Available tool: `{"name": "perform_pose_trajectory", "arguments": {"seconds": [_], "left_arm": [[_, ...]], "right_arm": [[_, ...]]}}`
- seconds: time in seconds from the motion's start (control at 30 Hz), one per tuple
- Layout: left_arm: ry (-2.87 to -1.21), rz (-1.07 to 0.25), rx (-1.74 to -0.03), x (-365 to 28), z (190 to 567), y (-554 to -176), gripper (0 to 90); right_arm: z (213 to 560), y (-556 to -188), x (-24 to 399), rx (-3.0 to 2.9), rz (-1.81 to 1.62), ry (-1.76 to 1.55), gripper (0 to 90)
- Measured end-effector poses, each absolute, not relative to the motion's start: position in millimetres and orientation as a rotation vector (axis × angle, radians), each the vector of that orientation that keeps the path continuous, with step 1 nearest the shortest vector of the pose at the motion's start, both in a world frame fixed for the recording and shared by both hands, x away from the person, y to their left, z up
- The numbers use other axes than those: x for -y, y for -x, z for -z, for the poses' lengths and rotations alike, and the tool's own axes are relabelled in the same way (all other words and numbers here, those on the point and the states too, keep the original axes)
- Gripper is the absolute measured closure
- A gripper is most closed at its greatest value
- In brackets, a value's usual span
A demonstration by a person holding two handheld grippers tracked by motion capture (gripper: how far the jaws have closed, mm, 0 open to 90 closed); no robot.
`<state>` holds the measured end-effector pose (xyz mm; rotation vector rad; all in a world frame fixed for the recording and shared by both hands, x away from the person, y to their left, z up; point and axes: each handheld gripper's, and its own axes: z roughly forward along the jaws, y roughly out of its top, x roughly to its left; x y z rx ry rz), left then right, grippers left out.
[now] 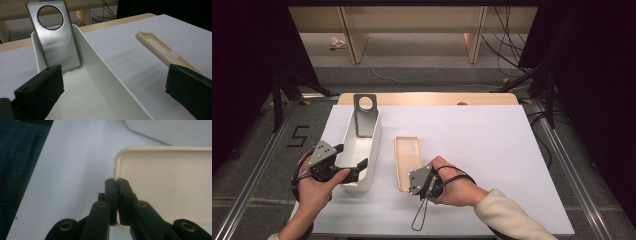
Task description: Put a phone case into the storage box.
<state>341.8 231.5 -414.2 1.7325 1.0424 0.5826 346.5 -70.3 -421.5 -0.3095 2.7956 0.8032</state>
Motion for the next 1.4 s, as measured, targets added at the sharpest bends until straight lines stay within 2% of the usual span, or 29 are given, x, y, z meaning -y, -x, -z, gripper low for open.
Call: {"name": "perform_pose_trajectory", "arguments": {"seconds": [1.4], "left_arm": [[-1.738, -0.583, -1.038, -230.9, 414.3, -342.1, 1.0]], "right_arm": [[417.0, -339.7, 147.0, -2.726, -0.971, 0.13, 88.4]]}}
